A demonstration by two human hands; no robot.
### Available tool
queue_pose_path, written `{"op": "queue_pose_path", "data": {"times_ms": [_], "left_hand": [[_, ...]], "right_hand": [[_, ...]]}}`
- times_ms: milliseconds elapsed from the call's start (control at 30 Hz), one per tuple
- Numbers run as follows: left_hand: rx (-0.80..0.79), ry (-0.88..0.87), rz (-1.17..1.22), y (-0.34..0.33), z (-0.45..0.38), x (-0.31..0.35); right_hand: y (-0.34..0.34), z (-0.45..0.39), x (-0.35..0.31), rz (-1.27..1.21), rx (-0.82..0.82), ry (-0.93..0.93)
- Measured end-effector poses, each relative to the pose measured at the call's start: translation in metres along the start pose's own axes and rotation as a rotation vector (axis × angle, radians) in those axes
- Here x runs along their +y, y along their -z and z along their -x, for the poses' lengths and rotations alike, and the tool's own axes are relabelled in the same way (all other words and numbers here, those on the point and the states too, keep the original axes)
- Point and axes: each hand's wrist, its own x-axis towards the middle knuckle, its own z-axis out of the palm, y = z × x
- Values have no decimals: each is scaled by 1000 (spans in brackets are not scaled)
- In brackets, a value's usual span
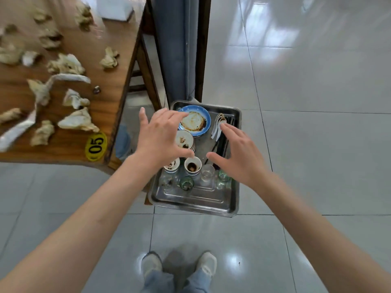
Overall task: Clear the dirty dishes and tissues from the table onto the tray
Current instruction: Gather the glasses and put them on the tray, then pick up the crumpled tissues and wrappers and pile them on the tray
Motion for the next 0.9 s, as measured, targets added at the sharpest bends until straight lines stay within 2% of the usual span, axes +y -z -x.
{"op": "queue_pose_path", "data": {"times_ms": [200, 500, 700, 900], "left_hand": [[40, 129, 104, 90, 49, -22], [197, 321, 226, 208, 162, -87], [260, 429, 207, 254, 239, -128], [372, 450, 269, 297, 284, -169]], "right_hand": [[44, 16, -70, -12, -36, 88], [82, 32, -196, 48, -156, 314], [74, 42, -276, 24, -182, 356], [58, 40, -358, 10, -139, 483]]}}
